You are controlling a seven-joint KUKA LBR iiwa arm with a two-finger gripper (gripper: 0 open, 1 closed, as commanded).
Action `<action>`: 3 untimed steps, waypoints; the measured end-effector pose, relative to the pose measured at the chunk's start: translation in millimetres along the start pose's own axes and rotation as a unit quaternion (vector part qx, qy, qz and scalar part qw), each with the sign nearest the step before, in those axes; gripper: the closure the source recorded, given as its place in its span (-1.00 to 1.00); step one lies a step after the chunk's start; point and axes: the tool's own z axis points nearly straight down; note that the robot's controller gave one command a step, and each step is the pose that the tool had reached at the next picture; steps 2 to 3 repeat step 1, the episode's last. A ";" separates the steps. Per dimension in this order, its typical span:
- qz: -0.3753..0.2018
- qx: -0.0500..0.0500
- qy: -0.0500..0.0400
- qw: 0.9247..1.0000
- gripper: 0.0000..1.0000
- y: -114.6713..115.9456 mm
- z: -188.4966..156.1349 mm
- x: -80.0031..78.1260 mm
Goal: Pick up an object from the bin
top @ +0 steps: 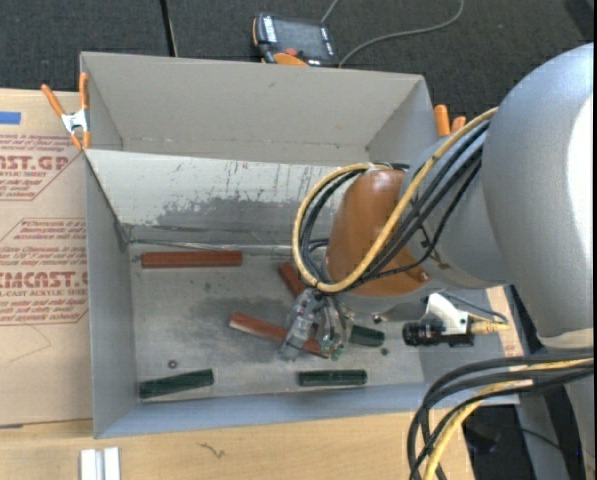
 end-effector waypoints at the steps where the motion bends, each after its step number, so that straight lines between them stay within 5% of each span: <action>1: -0.001 -0.001 -0.003 1.000 1.00 1.5 -87.6 -1.5; 3: -0.001 -0.001 -0.003 1.000 1.00 1.5 -87.6 -1.5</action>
Offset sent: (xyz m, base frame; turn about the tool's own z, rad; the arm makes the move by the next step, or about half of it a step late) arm 0.0001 0.0001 0.0840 0.0000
